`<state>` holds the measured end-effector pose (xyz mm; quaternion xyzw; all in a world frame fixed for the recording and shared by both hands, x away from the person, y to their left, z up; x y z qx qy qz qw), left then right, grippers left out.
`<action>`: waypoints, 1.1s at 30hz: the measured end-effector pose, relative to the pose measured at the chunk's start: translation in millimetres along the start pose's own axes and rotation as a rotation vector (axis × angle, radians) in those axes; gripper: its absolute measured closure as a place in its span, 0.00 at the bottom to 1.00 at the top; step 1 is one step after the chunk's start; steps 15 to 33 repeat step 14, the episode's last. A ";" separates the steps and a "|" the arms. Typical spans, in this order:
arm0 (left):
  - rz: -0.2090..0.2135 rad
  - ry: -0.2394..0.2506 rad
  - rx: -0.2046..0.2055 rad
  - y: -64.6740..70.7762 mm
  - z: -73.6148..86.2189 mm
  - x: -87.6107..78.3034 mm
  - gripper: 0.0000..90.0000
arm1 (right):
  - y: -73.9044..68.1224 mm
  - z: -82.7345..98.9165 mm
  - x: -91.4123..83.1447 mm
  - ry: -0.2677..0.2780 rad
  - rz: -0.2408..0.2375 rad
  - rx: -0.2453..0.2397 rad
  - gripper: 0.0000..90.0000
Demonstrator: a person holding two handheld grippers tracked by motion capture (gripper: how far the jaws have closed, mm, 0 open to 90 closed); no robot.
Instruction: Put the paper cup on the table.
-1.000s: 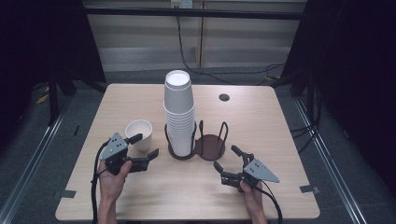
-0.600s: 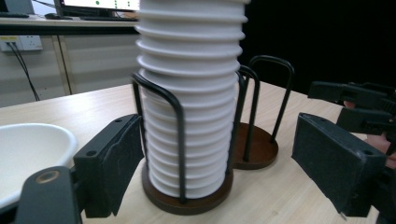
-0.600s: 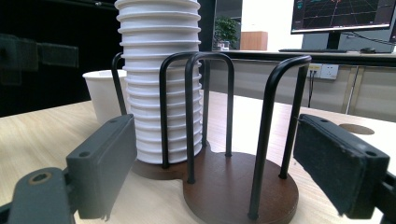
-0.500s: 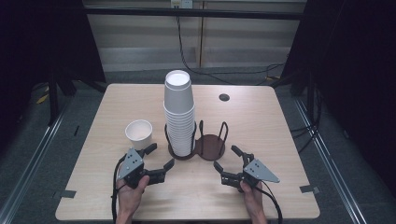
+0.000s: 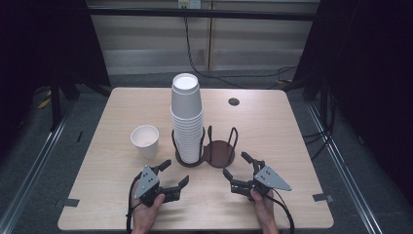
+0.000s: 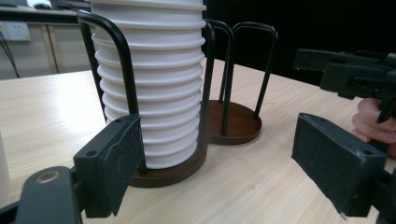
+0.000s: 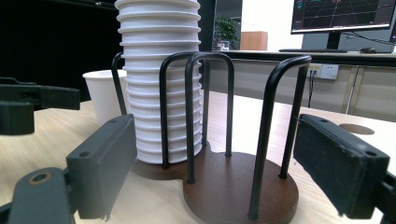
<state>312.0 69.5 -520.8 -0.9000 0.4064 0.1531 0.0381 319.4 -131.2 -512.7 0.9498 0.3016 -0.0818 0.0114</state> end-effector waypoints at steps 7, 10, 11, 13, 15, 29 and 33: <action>0.004 0.097 0.000 3.7 -4.3 -6.6 0.18 | 0.0 0.0 0.0 0.000 0.000 0.000 0.14; -0.014 0.137 0.029 5.8 -5.7 -10.2 0.18 | 0.1 0.1 0.1 -0.001 0.000 0.001 0.14; -0.010 0.139 0.048 8.0 -5.9 -9.9 0.18 | 0.1 0.2 0.1 -0.002 0.000 0.002 0.14; -0.014 0.135 0.044 6.3 -5.8 -9.9 0.18 | 0.4 0.2 -0.1 -0.002 0.007 0.001 0.14; -0.012 0.136 0.047 6.8 -5.8 -9.7 0.18 | 1.0 0.3 0.0 -0.004 0.013 0.005 0.14; -0.012 0.136 0.047 6.8 -5.8 -9.7 0.18 | 1.0 0.3 0.0 -0.004 0.013 0.005 0.14; -0.012 0.136 0.047 6.8 -5.8 -9.7 0.18 | 1.0 0.3 0.0 -0.004 0.013 0.005 0.14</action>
Point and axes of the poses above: each handheld gripper's, and its own axes: x roughly forward along the jaws, z roughly out of its underside, y roughly to its right, the point moved 10 cm from there along x, roughly forward along the jaws, and after that the axes turned 9 degrees about -y, right-handed, at the moved point
